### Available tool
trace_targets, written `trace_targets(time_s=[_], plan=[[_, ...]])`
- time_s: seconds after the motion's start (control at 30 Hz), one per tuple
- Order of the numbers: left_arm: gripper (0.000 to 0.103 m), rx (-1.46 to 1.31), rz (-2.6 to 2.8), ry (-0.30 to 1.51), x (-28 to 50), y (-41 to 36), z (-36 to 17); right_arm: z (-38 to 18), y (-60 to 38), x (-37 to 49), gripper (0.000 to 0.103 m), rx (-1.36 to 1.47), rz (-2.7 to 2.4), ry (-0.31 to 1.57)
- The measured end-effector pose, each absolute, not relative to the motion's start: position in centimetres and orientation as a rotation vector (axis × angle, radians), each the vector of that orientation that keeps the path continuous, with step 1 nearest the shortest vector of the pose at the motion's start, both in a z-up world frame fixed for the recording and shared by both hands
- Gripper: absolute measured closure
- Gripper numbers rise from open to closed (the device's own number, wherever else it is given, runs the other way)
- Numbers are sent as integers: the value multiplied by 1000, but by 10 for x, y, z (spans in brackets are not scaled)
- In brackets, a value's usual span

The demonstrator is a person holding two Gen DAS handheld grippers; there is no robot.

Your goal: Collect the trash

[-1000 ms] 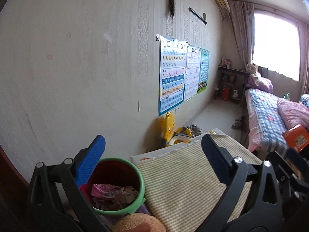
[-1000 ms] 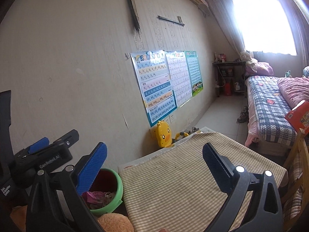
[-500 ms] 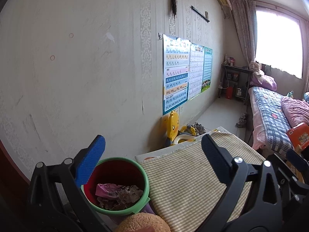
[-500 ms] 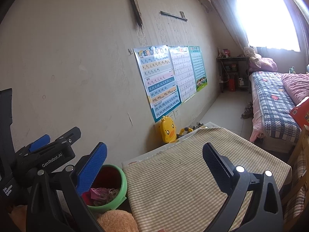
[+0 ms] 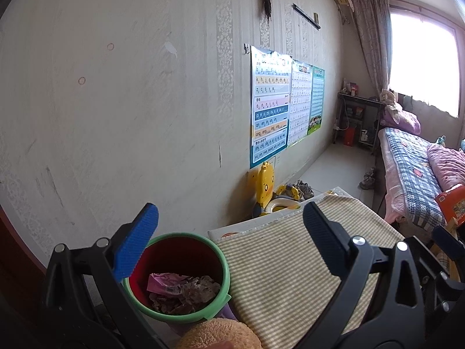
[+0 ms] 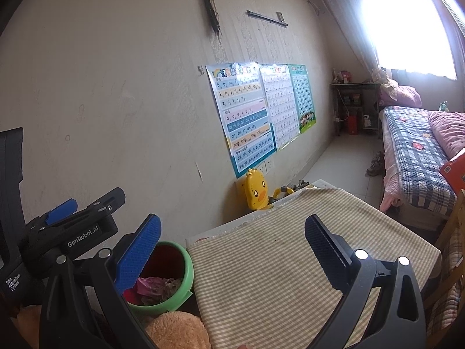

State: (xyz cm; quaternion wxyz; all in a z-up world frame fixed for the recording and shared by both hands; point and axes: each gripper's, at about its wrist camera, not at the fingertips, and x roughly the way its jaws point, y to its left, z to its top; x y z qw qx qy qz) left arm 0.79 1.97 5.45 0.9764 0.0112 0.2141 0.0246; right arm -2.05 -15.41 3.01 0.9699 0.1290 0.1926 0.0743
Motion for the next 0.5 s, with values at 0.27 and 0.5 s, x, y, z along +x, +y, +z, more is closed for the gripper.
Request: trace_targets(time_s=[0.27, 0.5], plan=[[5, 26, 53, 443, 12, 21, 52, 29, -154, -21, 7, 262, 153, 395], [5, 30, 55, 451, 13, 22, 50, 26, -155, -20, 7, 263, 152, 400]])
